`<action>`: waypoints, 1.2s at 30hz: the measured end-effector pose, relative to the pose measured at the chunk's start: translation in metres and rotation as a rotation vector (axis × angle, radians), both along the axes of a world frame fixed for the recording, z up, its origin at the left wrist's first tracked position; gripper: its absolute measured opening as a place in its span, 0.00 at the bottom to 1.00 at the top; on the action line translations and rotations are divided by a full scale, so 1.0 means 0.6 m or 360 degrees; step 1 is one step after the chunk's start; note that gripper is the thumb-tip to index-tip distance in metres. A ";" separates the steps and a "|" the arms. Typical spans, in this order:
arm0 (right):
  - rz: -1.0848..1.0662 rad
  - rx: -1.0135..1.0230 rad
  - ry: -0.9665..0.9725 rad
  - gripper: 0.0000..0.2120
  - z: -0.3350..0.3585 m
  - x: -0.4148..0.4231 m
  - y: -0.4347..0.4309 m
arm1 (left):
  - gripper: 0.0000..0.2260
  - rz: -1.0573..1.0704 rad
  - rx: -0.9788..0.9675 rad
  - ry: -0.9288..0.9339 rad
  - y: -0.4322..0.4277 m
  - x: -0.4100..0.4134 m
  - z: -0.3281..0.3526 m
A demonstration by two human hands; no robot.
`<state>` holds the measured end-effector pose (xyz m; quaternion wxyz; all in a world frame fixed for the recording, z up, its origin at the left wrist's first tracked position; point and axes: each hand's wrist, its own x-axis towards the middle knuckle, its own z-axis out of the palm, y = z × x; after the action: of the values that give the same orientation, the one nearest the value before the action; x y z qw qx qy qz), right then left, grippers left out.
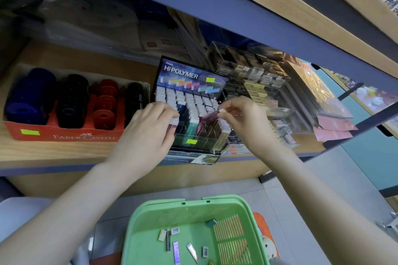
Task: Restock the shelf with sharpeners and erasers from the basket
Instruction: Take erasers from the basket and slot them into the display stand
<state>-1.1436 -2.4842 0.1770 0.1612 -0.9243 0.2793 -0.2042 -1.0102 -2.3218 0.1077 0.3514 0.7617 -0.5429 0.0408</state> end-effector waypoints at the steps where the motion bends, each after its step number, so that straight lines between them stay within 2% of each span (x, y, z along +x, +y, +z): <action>1: 0.0044 -0.0085 0.0045 0.02 -0.003 0.004 -0.001 | 0.11 -0.0004 0.0007 -0.0006 0.000 0.000 -0.001; 4: 0.0132 -0.0185 0.0125 0.02 -0.001 0.018 -0.003 | 0.11 -0.0019 0.0013 -0.0012 0.000 0.002 -0.003; 9: 0.0173 -0.0029 0.0232 0.05 0.019 0.041 -0.005 | 0.12 -0.0021 0.0008 0.0010 0.000 0.001 -0.005; 19: 0.0185 -0.0140 0.0395 0.03 0.026 0.051 -0.003 | 0.12 -0.0001 0.0028 -0.0064 0.001 0.001 -0.005; 22: 0.0142 -0.0119 0.0331 0.03 0.020 0.043 -0.010 | 0.12 0.0005 0.0022 -0.0057 0.000 0.000 -0.005; 27: 0.0120 -0.0112 0.0041 0.03 -0.001 0.022 -0.007 | 0.12 0.0010 0.0027 -0.0053 0.000 -0.001 -0.004; 32: 0.0214 -0.0197 0.0095 0.03 -0.002 0.014 -0.009 | 0.12 0.0003 0.0036 -0.0047 0.001 0.000 -0.006; 36: 0.0179 0.0018 0.0119 0.06 0.013 0.007 -0.003 | 0.12 0.0013 0.0034 -0.0054 0.000 -0.001 -0.005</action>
<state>-1.1395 -2.4860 0.1846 0.1672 -0.9445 0.2340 -0.1585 -1.0109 -2.3215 0.1045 0.3336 0.7669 -0.5460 0.0494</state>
